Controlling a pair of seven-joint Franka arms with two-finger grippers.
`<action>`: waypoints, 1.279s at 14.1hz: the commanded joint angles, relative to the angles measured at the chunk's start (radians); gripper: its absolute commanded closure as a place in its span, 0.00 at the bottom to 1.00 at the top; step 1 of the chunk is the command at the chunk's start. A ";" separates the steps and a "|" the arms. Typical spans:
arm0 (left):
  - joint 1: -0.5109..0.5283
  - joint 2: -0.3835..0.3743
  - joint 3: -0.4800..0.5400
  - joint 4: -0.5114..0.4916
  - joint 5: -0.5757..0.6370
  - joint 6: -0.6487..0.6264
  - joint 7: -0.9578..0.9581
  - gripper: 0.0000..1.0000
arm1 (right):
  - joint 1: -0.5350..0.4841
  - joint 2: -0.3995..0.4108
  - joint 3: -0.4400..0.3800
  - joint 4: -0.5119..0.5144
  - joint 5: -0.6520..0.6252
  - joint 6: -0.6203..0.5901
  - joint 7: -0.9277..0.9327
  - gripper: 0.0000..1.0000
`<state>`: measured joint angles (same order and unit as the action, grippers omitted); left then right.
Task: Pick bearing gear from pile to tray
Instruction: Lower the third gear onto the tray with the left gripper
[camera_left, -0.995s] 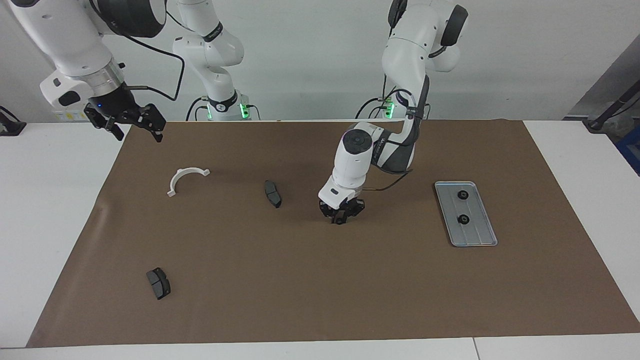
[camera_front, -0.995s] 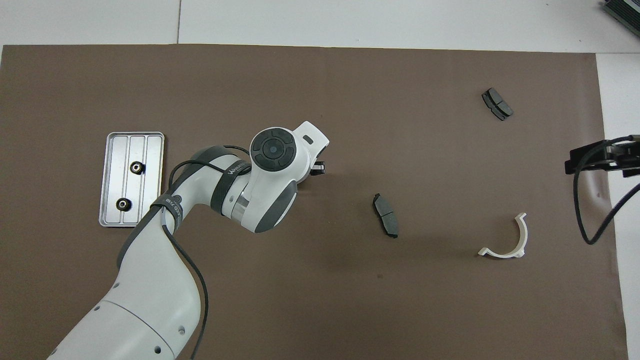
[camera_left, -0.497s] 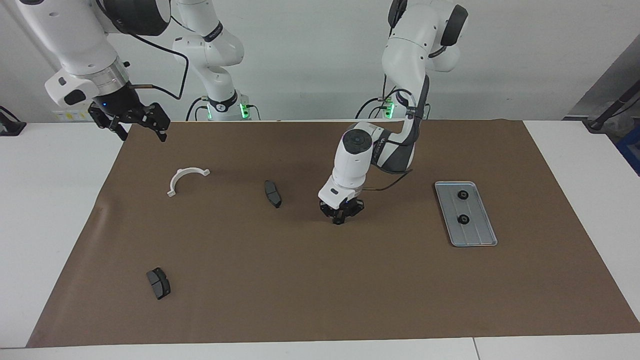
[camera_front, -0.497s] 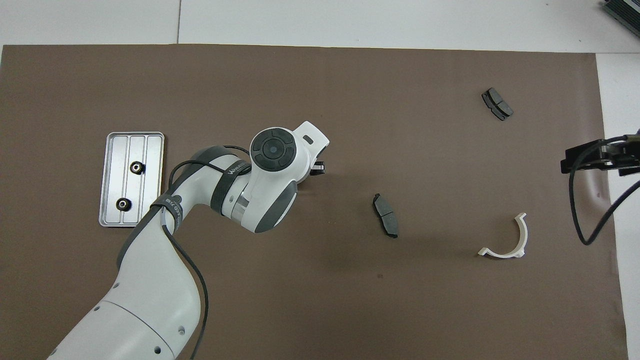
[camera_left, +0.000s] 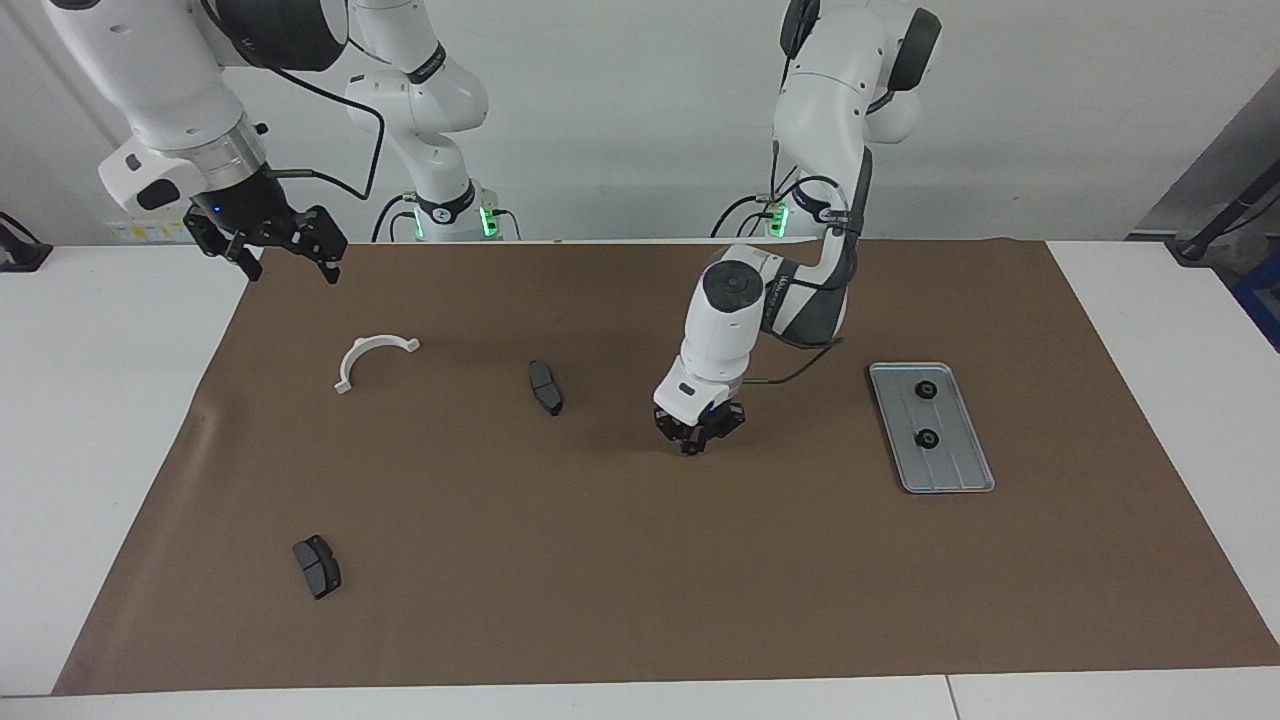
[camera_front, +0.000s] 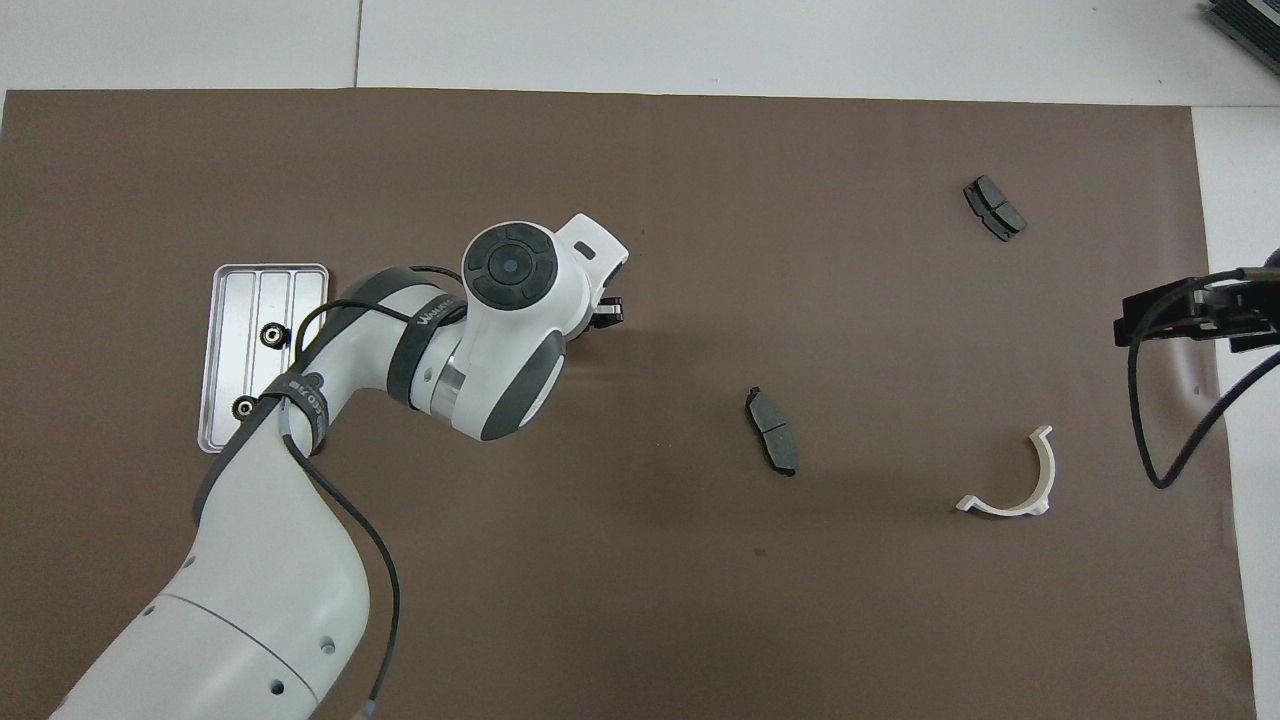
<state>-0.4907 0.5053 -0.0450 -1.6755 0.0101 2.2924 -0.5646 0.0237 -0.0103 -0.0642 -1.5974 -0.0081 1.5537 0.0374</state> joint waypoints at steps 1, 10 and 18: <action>0.087 -0.028 -0.006 0.005 0.007 -0.068 0.088 0.97 | 0.012 -0.014 -0.014 -0.015 -0.006 0.009 0.019 0.00; 0.432 -0.261 -0.009 -0.278 -0.022 -0.111 0.677 0.96 | 0.045 -0.019 -0.063 -0.021 -0.006 0.006 0.021 0.00; 0.535 -0.361 -0.006 -0.437 -0.022 -0.117 0.902 0.87 | 0.039 -0.022 -0.062 -0.026 -0.006 0.003 0.015 0.00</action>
<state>0.0388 0.2007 -0.0425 -2.0565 0.0012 2.1794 0.3160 0.0673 -0.0103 -0.1300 -1.5990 -0.0081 1.5536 0.0382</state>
